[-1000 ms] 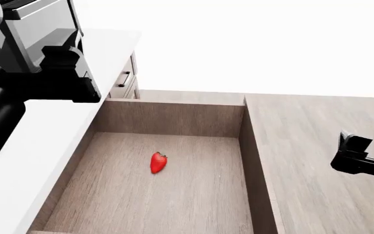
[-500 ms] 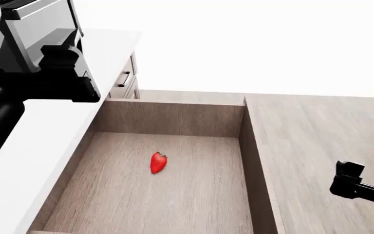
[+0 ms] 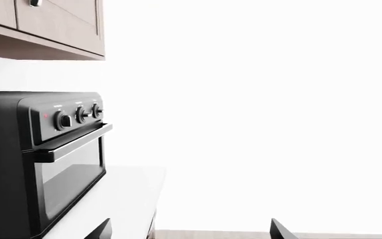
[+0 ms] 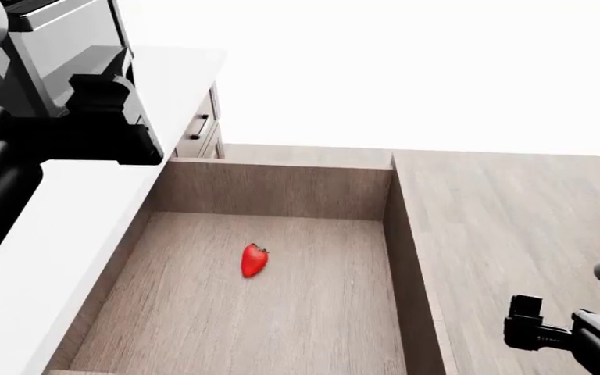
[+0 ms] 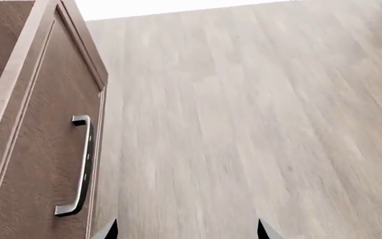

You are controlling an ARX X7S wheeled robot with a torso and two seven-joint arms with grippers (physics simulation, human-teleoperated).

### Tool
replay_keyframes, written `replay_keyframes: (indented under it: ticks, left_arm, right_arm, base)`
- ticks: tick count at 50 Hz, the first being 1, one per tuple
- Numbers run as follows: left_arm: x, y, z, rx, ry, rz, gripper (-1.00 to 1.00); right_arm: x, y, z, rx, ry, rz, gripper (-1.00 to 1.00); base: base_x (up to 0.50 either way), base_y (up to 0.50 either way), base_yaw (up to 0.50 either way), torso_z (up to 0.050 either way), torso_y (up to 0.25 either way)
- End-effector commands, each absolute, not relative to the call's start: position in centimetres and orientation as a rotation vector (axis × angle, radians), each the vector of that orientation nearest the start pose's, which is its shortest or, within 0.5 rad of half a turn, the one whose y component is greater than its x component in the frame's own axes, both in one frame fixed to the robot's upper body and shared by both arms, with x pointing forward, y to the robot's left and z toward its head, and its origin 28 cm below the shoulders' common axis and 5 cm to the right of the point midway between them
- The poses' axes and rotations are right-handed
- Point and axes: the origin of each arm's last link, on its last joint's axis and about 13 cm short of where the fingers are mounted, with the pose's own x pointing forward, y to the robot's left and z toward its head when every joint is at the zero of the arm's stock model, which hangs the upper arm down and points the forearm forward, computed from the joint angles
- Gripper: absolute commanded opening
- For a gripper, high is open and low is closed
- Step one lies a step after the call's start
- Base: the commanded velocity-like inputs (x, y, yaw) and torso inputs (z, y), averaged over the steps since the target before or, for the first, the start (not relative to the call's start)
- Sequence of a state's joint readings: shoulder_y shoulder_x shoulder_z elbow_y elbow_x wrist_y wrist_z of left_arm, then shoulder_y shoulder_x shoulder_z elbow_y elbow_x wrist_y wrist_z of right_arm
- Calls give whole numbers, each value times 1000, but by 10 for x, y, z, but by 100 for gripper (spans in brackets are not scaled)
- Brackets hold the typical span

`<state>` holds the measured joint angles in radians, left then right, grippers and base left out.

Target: Close the right drawer.

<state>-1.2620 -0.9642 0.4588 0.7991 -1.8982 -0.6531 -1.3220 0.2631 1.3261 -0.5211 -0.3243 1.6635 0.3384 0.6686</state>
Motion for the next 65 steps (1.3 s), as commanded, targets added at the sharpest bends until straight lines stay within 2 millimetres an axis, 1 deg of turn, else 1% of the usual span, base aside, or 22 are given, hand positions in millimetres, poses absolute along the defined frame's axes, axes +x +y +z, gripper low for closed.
replay_keyframes:
  ticks: [1,24,42,48,51,55,65]
  left_arm:
    - [161,225,321,-15,-191,-42,100]
    - [160,225,322,-15,-194,-40,100]
    - [161,224,321,-13,-191,-42,100]
    - [161,224,321,-13,-191,-42,100]
    - [160,224,321,-13,-191,-41,100]
    - [160,225,322,-14,-193,-40,100]
    - [161,224,321,-10,-192,-40,100]
  right_arm:
    - [192,-232,138,69,690,-152,100]
    - [208,-219,115,37,772,-73,100]
    - [211,-215,96,53,819,-34,100]
    - [207,-212,98,60,825,-23,100]
    - [209,-211,95,62,828,-11,100]
    - [209,-208,97,57,829,8,100]
    - [217,-197,98,41,822,65,100]
  base:
    - [0,0,0,0,0]
    - [0,0,0,0,0]
    - [0,0,0,0,0]
    - [0,0,0,0,0]
    - [0,0,0,0,0]
    - [0,0,0,0,0]
    - [0,0,0,0,0]
